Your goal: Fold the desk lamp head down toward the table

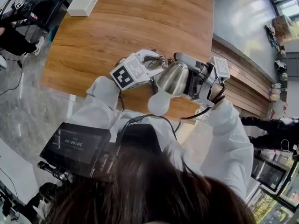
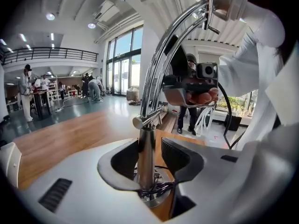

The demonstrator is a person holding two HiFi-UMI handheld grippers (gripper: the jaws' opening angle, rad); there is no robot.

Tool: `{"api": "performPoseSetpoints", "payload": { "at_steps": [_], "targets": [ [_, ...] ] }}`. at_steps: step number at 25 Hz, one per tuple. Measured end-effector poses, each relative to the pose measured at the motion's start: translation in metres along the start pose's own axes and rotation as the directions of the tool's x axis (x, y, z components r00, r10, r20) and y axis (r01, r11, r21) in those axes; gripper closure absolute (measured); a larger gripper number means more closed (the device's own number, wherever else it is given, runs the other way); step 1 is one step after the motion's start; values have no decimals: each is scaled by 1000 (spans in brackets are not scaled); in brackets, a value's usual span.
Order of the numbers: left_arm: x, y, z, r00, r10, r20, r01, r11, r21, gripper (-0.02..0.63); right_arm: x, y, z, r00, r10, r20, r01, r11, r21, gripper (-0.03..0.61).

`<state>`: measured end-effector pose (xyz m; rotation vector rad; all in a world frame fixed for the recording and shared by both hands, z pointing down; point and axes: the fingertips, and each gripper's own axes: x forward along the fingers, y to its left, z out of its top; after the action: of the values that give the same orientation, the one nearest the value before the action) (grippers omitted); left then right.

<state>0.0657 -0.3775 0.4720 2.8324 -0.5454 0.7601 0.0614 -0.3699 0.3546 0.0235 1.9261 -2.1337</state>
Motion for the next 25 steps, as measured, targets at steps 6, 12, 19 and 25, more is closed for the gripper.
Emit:
{"api": "performPoseSetpoints", "payload": {
  "at_steps": [6,12,19,25],
  "targets": [
    [1,3,-2,998,11,-55,-10,1000,20,499,8,4,-5,999,42,-13,-41,998,38,367],
    [1,4,1,998,-54,-15,53,997,-48,490,5,3,-8,998,53,-19,-53,999,3,400],
    [7,1,-1,998,-61,-17,60,997,-52,485,2,2,-13,997,69,-26,-70,997,-27,403],
    [10,0,-3,997,-73,-16,72,996,-53,485,1,1,-13,995,89,-37,-92,994,-64,405]
  ]
}}
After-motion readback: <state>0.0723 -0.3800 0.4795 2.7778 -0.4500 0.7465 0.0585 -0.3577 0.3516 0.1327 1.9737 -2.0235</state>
